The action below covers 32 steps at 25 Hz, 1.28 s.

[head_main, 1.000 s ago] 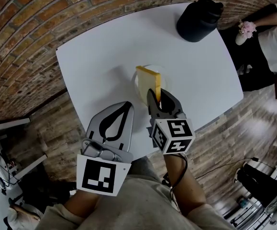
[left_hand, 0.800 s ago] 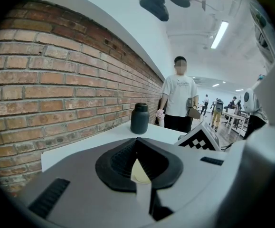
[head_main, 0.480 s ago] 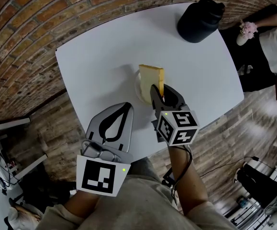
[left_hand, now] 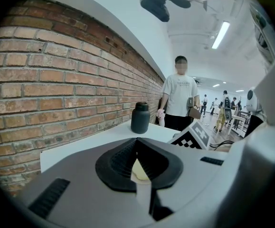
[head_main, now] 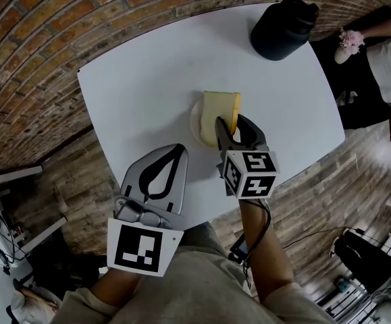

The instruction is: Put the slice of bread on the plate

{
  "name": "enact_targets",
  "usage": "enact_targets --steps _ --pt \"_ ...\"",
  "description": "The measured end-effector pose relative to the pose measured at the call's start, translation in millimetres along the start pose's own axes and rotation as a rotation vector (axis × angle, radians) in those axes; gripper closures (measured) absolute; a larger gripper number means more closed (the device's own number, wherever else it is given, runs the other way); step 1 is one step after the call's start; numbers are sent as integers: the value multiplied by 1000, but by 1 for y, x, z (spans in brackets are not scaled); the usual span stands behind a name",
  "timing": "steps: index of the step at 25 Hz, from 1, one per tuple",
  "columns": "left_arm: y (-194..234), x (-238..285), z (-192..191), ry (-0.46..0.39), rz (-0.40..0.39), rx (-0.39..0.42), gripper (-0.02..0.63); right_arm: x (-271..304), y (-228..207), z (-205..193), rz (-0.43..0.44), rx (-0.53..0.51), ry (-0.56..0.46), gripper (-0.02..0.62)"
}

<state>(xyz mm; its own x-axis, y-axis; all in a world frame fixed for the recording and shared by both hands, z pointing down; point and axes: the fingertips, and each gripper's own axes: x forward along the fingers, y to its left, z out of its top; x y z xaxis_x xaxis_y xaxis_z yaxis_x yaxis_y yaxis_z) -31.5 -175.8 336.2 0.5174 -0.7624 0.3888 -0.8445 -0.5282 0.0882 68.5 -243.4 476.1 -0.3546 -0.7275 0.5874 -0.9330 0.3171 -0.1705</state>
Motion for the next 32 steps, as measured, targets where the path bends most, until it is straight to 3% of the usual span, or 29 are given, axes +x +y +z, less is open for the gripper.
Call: enact_targets --steps 2,9,15,26,32 --pt "1 0 0 -2 0 -3 597 4 -1 -8 -2 0 38 360" --pt "3 1 -2 3 0 -9 597 9 -10 -22 -52 -26 90 345" --pt "5 3 -1 2 -2 -14 597 13 -15 -30 -85 -71 145 290" --pt "8 1 -1 0 -4 -13 597 13 -14 -29 -112 -72 144 288" --pt "8 -2 2 -12 -5 -12 597 4 -14 -15 -128 -38 90 288"
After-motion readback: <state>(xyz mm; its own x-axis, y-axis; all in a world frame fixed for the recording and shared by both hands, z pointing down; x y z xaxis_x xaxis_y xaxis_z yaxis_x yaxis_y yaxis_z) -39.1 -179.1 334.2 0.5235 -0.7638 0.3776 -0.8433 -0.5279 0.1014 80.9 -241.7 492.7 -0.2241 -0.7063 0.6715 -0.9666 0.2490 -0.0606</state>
